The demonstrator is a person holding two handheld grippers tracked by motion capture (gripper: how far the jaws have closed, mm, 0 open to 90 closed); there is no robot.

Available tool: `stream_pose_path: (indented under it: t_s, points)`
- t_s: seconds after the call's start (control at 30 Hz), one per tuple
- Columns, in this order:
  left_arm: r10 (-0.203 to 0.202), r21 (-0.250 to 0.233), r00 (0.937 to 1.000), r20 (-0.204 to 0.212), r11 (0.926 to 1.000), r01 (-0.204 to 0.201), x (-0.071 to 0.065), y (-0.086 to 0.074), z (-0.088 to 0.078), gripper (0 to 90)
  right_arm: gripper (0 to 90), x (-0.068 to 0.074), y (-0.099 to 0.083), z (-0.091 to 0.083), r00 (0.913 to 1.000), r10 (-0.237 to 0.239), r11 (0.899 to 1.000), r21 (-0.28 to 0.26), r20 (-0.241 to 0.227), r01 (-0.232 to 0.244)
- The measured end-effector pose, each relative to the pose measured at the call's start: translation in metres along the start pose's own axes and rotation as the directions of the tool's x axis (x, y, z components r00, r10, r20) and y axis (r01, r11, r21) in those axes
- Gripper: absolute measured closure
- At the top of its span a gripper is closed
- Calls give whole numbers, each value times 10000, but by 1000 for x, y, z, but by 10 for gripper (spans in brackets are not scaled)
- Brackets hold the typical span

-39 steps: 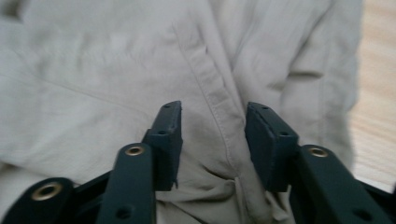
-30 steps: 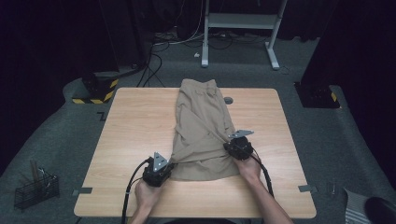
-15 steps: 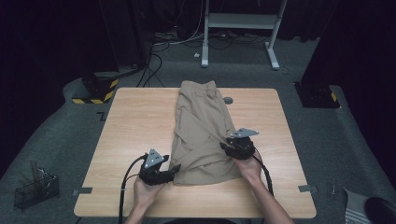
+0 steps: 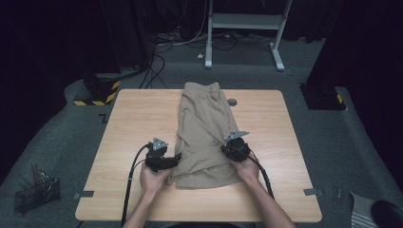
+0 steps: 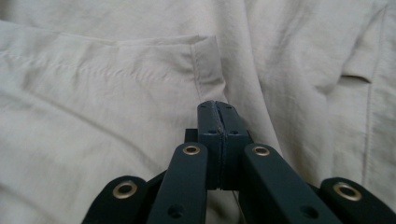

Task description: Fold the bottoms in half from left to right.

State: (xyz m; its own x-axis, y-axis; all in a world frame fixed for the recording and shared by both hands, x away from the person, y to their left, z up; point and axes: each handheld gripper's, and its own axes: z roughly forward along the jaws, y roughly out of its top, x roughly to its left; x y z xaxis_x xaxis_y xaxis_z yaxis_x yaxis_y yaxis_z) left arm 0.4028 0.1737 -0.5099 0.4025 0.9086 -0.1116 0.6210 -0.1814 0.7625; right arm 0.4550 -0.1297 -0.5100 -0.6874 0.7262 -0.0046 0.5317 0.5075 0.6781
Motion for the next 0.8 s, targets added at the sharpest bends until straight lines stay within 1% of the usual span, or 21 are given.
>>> stream_pose_path:
  t_s: [0.03, 0.1, 0.13, 0.23, 0.33, 0.37, 0.43, 0.47, 0.5, 0.53, 0.57, 0.6, 0.63, 0.67, 0.7, 0.73, 0.8]
  points:
    - [0, 0, 10000, 0, 10000, 0, 0, 0, 0, 311, 898, 0, 0, 0, 10000, 0, 10000, 0, 0, 0]
    - [-4, 138, 10000, -14, 9999, 4, 1, 0, 4, 307, 899, 1, -5, -13, 9998, -56, 9992, -385, -165, 49]
    - [14, 140, 10000, -17, 9999, -14, 1, -1, 6, 307, 899, 1, -5, -13, 9998, -56, 9992, -385, -165, 49]
    - [76, 218, 10000, -54, 9997, -75, 2, -2, 9, 301, 900, 1, -10, -27, 9996, -124, 9979, -635, -243, 108]
    - [242, 327, 9995, -209, 9992, -235, 2, -3, 11, 283, 899, -2, -18, -36, 9997, -30, 9979, -641, -247, 14]
    - [317, 362, 9991, -267, 9989, -307, 2, -4, 12, 279, 899, -3, -20, -37, 9997, 41, 9981, -614, -251, -56]
    - [340, 348, 9988, -343, 9989, -328, 2, -6, 13, 268, 899, -6, -23, -38, 9997, 138, 9981, -600, -217, -150]
    - [312, 344, 9988, -372, 9990, -299, 2, -7, 13, 260, 897, -8, -23, -37, 9993, 254, 9978, -600, -280, -270]
    - [323, 351, 9986, -418, 9989, -309, 2, -7, 14, 254, 869, -8, -22, -37, 9989, 363, 9970, -671, -302, -382]
    - [354, 329, 9983, -462, 9989, -339, 2, -8, 14, 247, 806, -8, -20, -35, 9988, 418, 9962, -761, -237, -435]
    - [419, 259, 9980, -477, 9988, -407, 2, -9, 15, 245, 770, -7, -18, -34, 9987, 472, 9957, -783, -209, -487]
    - [461, 231, 9977, -495, 9987, -450, 1, -9, 16, 243, 717, -6, -13, -31, 9980, 579, 9952, -781, -249, -597]
    - [465, 231, 9977, -499, 9987, -454, 1, -9, 16, 241, 650, -4, -5, -25, 9979, 614, 9945, -837, -190, -627]
    - [441, 228, 9979, -481, 9988, -431, 2, -9, 16, 241, 650, -4, -5, -25, 9979, 614, 9945, -837, -190, -627]
    - [403, 225, 9981, -473, 9990, -393, 2, -9, 16, 239, 632, -2, -1, -20, 9979, 621, 9949, -785, -184, -633]
    - [405, 232, 9980, -480, 9990, -394, 2, -9, 16, 235, 606, 1, 4, -13, 9985, 532, 9959, -724, -96, -538]
    - [432, 244, 9977, -516, 9988, -420, 2, -9, 16, 230, 569, 4, 10, -3, 9987, 507, 9970, -587, -30, -507]
